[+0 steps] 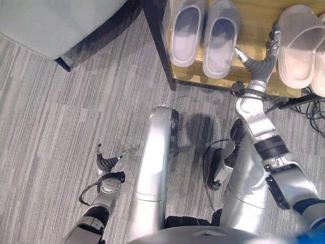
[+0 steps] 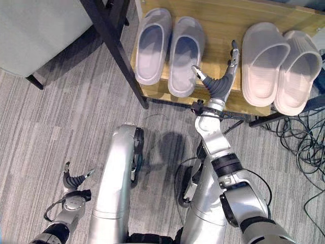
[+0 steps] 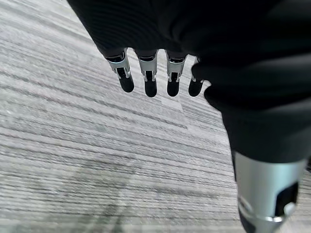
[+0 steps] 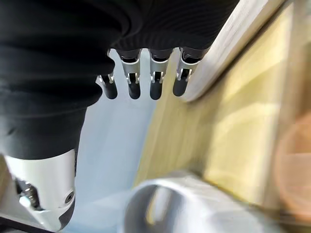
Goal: Arrange the slippers neatly on the shoe rack.
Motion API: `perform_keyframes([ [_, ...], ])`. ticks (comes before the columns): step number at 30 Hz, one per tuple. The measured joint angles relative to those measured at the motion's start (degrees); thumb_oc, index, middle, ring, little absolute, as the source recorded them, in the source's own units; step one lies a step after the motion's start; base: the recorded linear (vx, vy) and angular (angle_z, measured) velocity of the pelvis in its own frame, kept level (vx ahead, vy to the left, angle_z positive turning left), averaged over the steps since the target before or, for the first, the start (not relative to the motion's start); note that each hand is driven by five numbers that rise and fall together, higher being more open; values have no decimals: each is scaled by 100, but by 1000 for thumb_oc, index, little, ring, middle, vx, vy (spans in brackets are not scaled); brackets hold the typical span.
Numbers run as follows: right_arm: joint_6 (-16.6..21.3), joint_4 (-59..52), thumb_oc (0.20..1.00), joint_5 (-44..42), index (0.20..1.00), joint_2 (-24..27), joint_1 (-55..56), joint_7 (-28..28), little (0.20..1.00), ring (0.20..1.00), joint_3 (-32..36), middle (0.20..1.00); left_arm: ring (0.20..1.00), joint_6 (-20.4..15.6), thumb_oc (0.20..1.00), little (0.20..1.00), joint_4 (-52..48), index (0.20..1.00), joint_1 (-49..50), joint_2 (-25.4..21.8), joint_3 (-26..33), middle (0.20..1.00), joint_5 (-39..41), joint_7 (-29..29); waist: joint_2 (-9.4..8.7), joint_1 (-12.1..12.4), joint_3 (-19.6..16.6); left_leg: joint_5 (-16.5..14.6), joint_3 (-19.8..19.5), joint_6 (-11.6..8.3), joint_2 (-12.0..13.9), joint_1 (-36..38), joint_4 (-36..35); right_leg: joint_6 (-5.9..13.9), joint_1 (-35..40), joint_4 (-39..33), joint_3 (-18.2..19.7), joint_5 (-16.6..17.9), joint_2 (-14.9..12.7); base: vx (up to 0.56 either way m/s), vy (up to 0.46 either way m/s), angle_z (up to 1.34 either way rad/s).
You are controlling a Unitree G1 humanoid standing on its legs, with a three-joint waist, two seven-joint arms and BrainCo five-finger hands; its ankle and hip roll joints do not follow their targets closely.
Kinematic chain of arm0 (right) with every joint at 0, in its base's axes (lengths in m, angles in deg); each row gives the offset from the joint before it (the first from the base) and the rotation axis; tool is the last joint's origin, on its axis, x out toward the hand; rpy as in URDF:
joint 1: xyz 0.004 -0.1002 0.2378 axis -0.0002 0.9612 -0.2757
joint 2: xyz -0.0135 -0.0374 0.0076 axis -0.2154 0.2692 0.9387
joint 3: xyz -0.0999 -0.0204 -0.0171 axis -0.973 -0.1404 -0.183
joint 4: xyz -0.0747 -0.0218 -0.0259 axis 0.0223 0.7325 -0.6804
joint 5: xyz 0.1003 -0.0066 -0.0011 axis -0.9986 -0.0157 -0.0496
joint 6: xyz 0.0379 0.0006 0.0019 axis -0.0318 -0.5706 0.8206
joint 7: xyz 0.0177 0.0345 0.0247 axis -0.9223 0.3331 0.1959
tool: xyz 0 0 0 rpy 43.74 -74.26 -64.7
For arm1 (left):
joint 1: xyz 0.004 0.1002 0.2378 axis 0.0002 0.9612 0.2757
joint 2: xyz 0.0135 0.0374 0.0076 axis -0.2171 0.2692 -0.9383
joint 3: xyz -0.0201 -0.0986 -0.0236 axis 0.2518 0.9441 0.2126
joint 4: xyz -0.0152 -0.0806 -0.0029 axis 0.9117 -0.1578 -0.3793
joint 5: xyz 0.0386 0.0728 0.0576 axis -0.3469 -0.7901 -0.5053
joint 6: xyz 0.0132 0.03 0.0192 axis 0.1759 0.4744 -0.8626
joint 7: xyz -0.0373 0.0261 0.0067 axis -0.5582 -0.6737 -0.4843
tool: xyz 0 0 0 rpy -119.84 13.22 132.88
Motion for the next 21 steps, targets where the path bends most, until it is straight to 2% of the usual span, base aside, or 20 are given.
perform_keyframes([
  [2, 32, -44, 1000, -7, 1000, -43, 50, 95, 1000, 1000, 33, 1000, 1000, 46, 1000, 1000, 44, 1000, -29, -1, 1, 1000, -2, 11, -11, -47, 5, -23, 0, 1, 7, 3, 2, 0, -2, -2, 1, 0, 0, 0, 0, 0],
  [6, 269, -357, 1000, -258, 1000, -433, 495, 381, 1000, 1000, -119, 1000, 1000, 43, 1000, 1000, 66, 1000, -150, 0, 10, 1000, -10, 127, -18, -86, 10, -54, 3, 0, 22, 5, 7, 10, -4, -2, 3, -4, 16, -5, -17, -2],
  [9, 339, -457, 1000, -287, 1000, -453, 672, 565, 1000, 1000, -406, 1000, 1000, 44, 1000, 1000, 69, 1000, -139, 1, 13, 1000, -14, 326, -42, -83, 22, -54, 2, 1, 24, 4, 7, 10, -6, -1, 3, -4, 17, 0, 0, 0],
  [21, 439, -463, 1000, -455, 1000, -566, 685, 871, 1000, 1000, -742, 1000, 1000, 44, 1000, 1000, 69, 1000, -143, 0, 13, 1000, -225, 458, -105, -69, 56, -54, 7, 3, 35, 6, -11, 10, -8, -2, 3, -4, 18, 0, 0, 0],
])
